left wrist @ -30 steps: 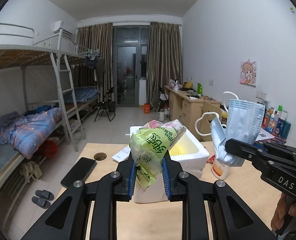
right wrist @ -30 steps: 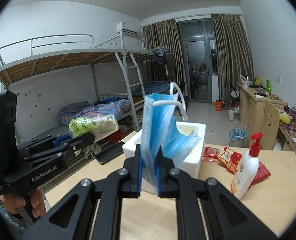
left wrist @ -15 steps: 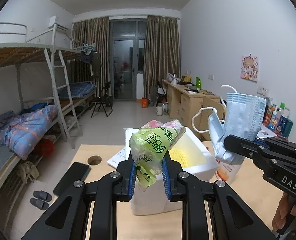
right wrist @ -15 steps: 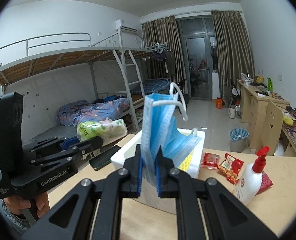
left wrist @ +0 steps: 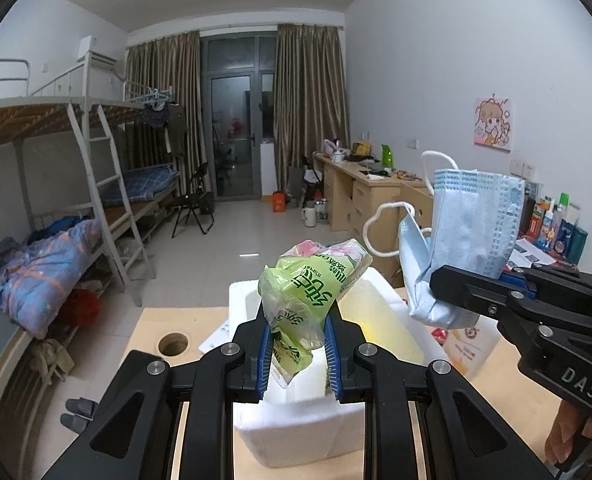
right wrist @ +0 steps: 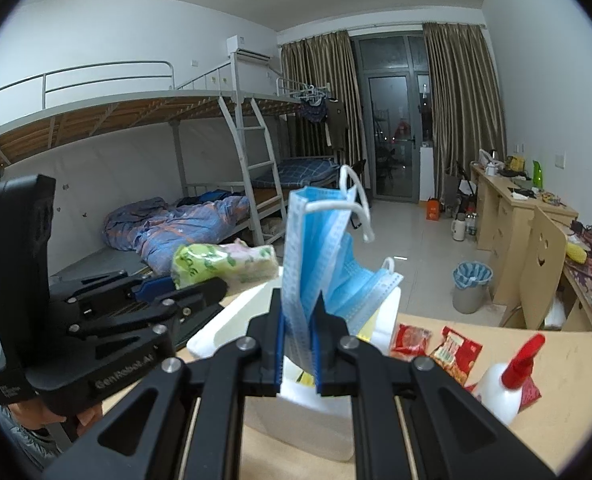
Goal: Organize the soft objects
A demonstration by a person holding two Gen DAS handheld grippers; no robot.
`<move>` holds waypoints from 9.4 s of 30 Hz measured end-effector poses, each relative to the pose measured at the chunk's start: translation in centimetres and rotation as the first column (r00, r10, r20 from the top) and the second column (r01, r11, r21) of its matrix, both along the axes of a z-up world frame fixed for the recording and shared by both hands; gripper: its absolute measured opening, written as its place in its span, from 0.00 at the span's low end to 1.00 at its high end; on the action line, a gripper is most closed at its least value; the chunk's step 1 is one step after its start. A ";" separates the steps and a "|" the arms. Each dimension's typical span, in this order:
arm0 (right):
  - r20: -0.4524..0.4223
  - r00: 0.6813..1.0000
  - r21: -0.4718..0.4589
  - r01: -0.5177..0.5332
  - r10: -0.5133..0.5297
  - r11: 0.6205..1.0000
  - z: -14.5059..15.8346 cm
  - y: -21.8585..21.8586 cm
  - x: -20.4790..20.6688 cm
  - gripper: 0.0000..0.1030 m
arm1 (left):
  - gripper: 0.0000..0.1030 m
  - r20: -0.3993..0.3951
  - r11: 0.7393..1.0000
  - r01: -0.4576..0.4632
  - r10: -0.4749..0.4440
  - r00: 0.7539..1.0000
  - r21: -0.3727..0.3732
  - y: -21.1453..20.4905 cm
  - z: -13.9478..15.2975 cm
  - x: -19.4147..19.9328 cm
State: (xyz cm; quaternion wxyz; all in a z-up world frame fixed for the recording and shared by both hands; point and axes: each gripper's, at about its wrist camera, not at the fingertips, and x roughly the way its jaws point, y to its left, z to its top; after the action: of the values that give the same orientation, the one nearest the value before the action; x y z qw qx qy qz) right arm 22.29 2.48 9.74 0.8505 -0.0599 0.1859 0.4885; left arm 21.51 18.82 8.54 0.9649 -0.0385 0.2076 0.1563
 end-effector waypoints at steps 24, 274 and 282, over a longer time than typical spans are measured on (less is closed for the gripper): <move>-0.030 0.999 -0.045 0.032 -0.033 0.998 -0.9 1.0 3.8 0.14 | 0.24 -0.131 0.998 0.016 -0.023 0.991 -0.053 2.8 -3.8 7.7; 0.053 0.990 0.153 0.119 -0.128 0.981 -10.1 -17.5 -19.7 1.00 | 1.00 0.220 0.986 -0.128 0.102 0.970 0.105 -14.6 -11.4 -28.2; 0.054 0.990 0.146 0.119 -0.128 0.982 -10.1 -17.3 -19.6 1.00 | 1.00 0.217 0.985 -0.128 0.102 0.971 0.111 -14.8 -11.4 -27.9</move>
State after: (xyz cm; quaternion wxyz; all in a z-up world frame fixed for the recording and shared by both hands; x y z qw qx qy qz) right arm 2.67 -14.85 -0.33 0.8868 -0.0029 0.1268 0.4445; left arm -6.34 4.06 -2.82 0.9712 -0.0065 0.0914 0.2199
